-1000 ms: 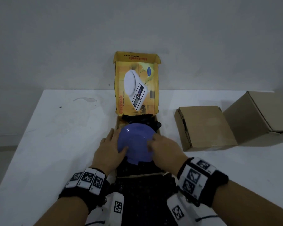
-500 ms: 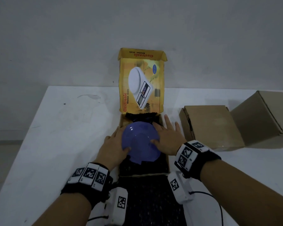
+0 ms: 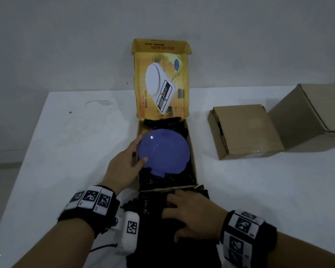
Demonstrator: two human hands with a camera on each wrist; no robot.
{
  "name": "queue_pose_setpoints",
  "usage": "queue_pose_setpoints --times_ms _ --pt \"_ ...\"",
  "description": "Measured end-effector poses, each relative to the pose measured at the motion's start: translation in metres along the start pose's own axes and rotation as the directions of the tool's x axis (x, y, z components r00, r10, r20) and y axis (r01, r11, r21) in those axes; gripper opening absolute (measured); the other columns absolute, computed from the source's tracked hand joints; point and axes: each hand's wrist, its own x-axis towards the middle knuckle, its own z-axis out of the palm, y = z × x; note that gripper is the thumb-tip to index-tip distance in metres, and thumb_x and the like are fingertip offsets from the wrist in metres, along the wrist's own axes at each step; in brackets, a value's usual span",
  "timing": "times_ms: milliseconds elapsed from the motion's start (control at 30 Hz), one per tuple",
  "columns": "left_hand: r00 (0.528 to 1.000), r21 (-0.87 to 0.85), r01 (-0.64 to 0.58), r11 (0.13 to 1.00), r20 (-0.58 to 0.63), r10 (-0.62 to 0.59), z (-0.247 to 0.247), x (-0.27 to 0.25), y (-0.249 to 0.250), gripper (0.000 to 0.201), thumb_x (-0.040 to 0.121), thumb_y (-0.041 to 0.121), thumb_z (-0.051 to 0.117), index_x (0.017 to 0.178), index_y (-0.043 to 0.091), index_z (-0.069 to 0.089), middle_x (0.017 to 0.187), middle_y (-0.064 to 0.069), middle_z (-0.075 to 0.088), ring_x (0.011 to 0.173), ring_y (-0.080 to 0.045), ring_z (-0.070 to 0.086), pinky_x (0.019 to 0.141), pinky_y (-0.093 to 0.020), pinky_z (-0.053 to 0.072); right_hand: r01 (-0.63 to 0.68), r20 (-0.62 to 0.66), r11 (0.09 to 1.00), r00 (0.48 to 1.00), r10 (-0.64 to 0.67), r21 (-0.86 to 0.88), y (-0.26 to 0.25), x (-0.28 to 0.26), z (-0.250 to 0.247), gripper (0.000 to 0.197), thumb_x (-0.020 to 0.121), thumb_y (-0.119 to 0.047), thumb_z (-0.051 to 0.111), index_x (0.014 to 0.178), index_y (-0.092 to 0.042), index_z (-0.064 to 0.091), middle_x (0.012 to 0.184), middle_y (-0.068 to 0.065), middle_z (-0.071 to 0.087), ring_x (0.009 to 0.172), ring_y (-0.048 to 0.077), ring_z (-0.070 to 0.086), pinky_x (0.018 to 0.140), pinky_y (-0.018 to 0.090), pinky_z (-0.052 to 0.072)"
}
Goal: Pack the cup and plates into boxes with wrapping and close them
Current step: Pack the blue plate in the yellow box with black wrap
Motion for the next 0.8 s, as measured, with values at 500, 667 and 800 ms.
queue_pose_setpoints --times_ms 500,667,800 --pt "1.0 -0.042 -0.007 0.999 -0.007 0.007 0.007 -0.001 -0.006 0.066 0.093 0.038 0.053 0.147 0.041 0.015 0.126 -0.008 0.061 0.106 -0.031 0.06 0.08 -0.039 0.049 -0.258 -0.461 0.866 0.762 0.455 0.429 0.028 -0.026 -0.055 0.027 0.095 -0.034 0.045 0.075 -0.016 0.05 0.063 -0.005 0.054 0.056 0.01 0.052 0.055 0.031 0.043" --pt "1.0 -0.055 -0.01 0.998 -0.027 0.008 0.011 0.0 -0.009 0.066 0.093 0.031 0.055 0.147 0.036 0.018 0.127 -0.007 0.061 0.105 -0.031 0.061 0.078 -0.034 0.046 -0.237 -0.358 0.573 0.581 0.731 0.785 0.037 -0.016 -0.057 0.021 0.09 -0.001 0.045 0.094 -0.021 0.047 0.072 0.004 0.058 0.062 0.019 0.053 0.057 0.036 0.045" --pt "0.999 -0.078 -0.021 0.997 -0.026 0.019 0.012 -0.001 -0.009 0.067 0.093 0.034 0.055 0.148 0.034 0.017 0.132 -0.006 0.058 0.111 -0.03 0.059 0.076 -0.029 0.04 -0.136 -0.36 0.475 0.484 0.798 0.869 0.039 -0.007 -0.064 0.024 0.088 0.004 0.041 0.088 -0.009 0.061 0.08 0.012 0.062 0.077 0.029 0.058 0.067 0.039 0.05"
